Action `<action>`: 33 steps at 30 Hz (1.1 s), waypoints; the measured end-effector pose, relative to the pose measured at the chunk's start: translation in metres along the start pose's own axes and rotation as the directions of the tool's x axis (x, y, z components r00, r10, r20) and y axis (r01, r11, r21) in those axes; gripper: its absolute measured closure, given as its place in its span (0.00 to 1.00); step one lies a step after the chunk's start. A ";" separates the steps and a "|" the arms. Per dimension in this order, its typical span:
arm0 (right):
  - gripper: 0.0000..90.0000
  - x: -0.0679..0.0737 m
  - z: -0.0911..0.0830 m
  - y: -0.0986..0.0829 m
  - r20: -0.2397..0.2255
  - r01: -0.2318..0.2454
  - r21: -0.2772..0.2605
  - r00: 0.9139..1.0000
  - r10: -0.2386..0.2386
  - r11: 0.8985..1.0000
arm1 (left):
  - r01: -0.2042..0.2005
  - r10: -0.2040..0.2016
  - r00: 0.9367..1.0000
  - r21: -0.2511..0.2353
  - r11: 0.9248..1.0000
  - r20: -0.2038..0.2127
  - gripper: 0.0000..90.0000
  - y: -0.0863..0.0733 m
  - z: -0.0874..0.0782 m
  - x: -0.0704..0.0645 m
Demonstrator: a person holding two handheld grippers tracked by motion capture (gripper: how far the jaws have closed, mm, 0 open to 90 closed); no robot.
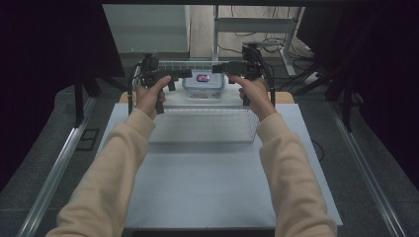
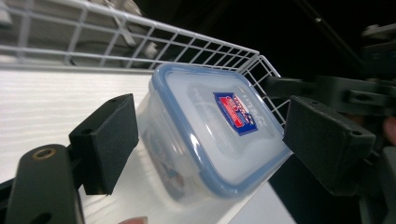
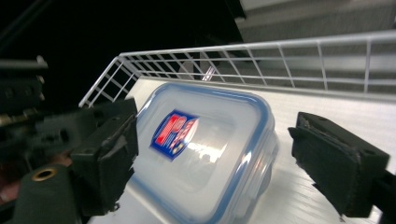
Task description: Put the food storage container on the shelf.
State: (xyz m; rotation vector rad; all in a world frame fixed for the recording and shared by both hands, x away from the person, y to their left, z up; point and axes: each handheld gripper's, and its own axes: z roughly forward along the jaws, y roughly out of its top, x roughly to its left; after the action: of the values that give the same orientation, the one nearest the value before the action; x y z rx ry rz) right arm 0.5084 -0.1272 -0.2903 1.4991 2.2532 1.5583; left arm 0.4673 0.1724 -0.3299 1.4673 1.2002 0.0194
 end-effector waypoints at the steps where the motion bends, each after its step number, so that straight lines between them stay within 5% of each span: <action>1: 0.14 0.002 -0.005 -0.002 0.003 0.028 -0.008 1.000 -0.028 1.000 | -0.028 0.028 1.000 -0.001 1.000 -0.008 0.19 -0.002 -0.005 -0.002; 7: 0.17 0.013 -0.039 -0.025 -0.005 0.212 -0.055 0.977 -0.212 0.976 | -0.144 0.144 0.990 -0.003 0.990 -0.007 0.20 -0.029 -0.033 -0.017; 16: 0.25 0.010 -0.076 -0.093 -0.022 0.333 -0.094 0.941 -0.336 0.938 | -0.285 0.285 0.958 0.023 0.958 -0.016 0.22 -0.088 -0.070 -0.026; 20: 0.26 0.005 -0.082 -0.127 -0.019 0.357 -0.093 0.933 -0.360 0.929 | -0.318 0.320 0.947 0.057 0.946 -0.038 0.21 -0.119 -0.080 -0.025; 24: 0.26 0.001 -0.089 -0.158 0.001 0.407 -0.095 0.912 -0.409 0.908 | -0.332 0.337 0.940 0.091 0.939 -0.052 0.21 -0.155 -0.086 -0.018; 27: 0.26 -0.002 -0.095 -0.181 0.006 0.428 -0.101 0.903 -0.430 0.898 | -0.351 0.362 0.929 0.126 0.928 -0.078 0.21 -0.181 -0.086 -0.010; 33: 0.26 -0.012 -0.098 -0.226 0.029 0.444 -0.052 0.896 -0.443 0.894 | -0.347 0.377 0.920 0.221 0.911 -0.109 0.21 -0.228 -0.084 0.009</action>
State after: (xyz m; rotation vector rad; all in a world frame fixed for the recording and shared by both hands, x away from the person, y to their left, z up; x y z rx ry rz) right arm 0.3122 -0.2149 -0.4117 0.8842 2.2997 1.4431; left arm 0.2752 0.1913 -0.4772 1.8790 1.0534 0.2763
